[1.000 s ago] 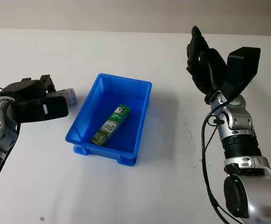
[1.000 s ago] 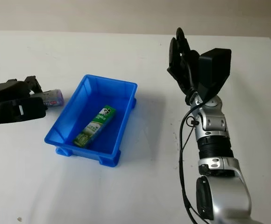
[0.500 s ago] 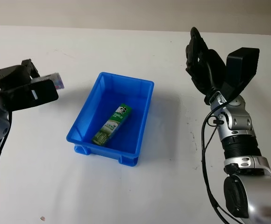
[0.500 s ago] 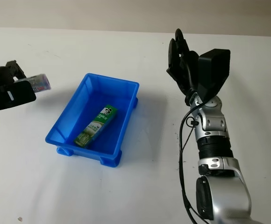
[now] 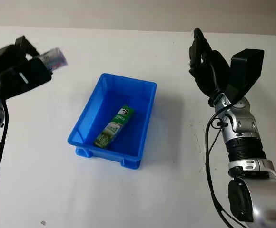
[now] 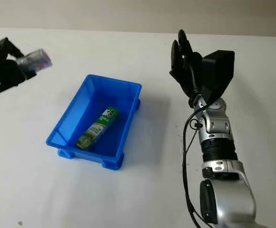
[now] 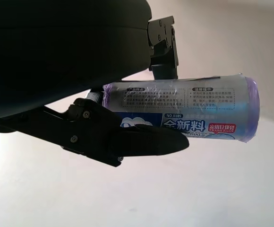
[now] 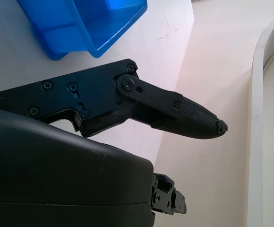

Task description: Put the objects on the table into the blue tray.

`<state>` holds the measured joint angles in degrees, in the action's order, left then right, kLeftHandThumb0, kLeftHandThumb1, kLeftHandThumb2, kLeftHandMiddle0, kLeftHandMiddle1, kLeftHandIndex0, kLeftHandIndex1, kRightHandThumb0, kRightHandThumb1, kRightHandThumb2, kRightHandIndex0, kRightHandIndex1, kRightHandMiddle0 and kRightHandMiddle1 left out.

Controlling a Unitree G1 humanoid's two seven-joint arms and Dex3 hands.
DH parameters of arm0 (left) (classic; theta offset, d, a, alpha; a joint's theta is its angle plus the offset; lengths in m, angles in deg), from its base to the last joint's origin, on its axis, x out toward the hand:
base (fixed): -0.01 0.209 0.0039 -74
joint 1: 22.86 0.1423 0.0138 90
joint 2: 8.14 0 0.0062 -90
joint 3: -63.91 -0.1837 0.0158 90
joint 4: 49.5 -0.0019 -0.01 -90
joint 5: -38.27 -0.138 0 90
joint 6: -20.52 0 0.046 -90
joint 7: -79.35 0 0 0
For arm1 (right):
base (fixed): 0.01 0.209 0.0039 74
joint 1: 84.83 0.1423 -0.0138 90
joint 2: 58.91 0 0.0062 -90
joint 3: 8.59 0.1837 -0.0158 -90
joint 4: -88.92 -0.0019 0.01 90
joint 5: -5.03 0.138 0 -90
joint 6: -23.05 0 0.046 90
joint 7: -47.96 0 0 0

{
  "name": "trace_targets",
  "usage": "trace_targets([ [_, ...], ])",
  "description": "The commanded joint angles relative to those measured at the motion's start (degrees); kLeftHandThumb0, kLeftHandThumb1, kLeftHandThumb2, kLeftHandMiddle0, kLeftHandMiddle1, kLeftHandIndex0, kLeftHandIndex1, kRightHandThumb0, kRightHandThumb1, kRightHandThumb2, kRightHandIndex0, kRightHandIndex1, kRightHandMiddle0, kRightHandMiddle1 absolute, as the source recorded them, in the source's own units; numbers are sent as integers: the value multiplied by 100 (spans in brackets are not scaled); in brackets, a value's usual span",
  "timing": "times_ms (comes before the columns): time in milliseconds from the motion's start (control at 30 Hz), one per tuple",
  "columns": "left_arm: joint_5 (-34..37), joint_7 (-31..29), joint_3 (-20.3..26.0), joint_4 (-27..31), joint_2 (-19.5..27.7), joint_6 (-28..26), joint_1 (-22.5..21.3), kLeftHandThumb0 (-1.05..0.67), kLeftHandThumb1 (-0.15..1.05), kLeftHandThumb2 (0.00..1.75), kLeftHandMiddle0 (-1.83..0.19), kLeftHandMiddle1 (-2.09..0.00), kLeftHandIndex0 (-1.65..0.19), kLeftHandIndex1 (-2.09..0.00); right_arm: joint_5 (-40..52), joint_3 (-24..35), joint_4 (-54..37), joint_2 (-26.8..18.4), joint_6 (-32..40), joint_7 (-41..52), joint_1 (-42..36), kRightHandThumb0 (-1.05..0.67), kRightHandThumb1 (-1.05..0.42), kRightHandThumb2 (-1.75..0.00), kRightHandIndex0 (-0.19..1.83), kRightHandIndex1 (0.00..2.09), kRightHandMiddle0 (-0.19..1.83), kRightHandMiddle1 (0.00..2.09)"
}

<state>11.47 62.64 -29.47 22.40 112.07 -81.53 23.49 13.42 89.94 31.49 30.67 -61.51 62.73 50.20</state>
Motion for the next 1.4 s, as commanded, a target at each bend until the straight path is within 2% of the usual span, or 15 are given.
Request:
trace_targets([
  [0,219,-223,179,565,-31,-123,-195,-35,105,48,-2,-198,4,-148,-14,18,10,-55,-14,5,105,-72,-105,-78,-19,0,-19,0],
  [33,307,-303,206,739,-98,-255,-208,-35,105,47,-8,-201,-12,-134,-20,11,0,-48,-1,-3,105,-72,-105,-78,-19,0,-19,0],
  [67,398,-417,192,933,-180,-382,-244,-35,105,46,-17,-205,-4,-171,-20,5,-13,-38,6,-2,102,-72,-105,-78,-19,0,-19,0],
  [133,482,-583,132,1181,-248,-493,-287,-35,105,47,-58,-209,-39,-201,-18,-3,-33,-26,20,-5,100,-72,-105,-78,-19,0,-19,0],
  [233,527,-849,-5,1479,-302,-474,-359,-35,105,48,-66,-209,-35,-209,-20,-11,-48,-23,38,-12,98,-72,-105,-78,-19,0,-19,0],
  [333,514,-1105,-200,1680,-409,-481,-486,-38,105,48,-86,-209,-63,-209,-20,-2,-45,-12,28,-49,95,-72,-105,-77,-19,0,-19,0],
  [567,501,-1679,-577,2046,-691,-799,-570,-35,105,49,-59,-209,-17,-209,-50,-18,-128,-5,61,-122,67,-72,-105,-76,-19,0,-19,0],
  [633,342,-1837,-757,2157,-699,-946,-540,-36,105,49,-65,-209,-24,-209,-46,-15,-131,-7,61,-115,65,-72,-105,-77,-19,0,-19,0],
  [700,242,-1897,-868,2184,-719,-983,-443,-39,105,49,-91,-209,-54,-209,-37,-3,-143,2,71,-133,61,-72,-105,-77,-19,0,-19,0],
  [967,180,-2094,-1064,2127,-766,-938,-93,-33,105,51,-100,-209,-45,-209,-31,3,-170,-23,99,-106,40,-72,-105,-77,-19,0,-19,0],
  [1133,-23,-1979,-1160,2088,-865,-949,27,-37,105,47,-109,-209,-58,-209,8,20,-194,-1,152,-89,35,-71,-105,-77,-19,0,-19,0],
  [1167,-65,-1961,-1166,2075,-878,-953,34,-39,105,45,-106,-209,-57,-209,14,19,-185,0,147,-74,36,-71,-105,-77,-19,0,-19,0],
  [1267,-100,-2011,-1146,2069,-909,-1024,20,-49,105,41,-49,-209,-9,-209,10,12,-152,-6,127,-65,40,-71,-105,-78,-19,0,-19,0],
  [1300,-69,-2061,-1129,2088,-925,-1070,10,-54,105,41,-22,-198,8,-193,1,8,-146,-6,129,-79,41,-71,-105,-77,-19,0,-19,0],
  [1367,36,-2184,-1089,2120,-952,-1155,-22,-60,105,41,-11,-144,12,-142,-26,-9,-159,-9,144,-109,35,-72,-105,-77,-19,0,-19,0],
])
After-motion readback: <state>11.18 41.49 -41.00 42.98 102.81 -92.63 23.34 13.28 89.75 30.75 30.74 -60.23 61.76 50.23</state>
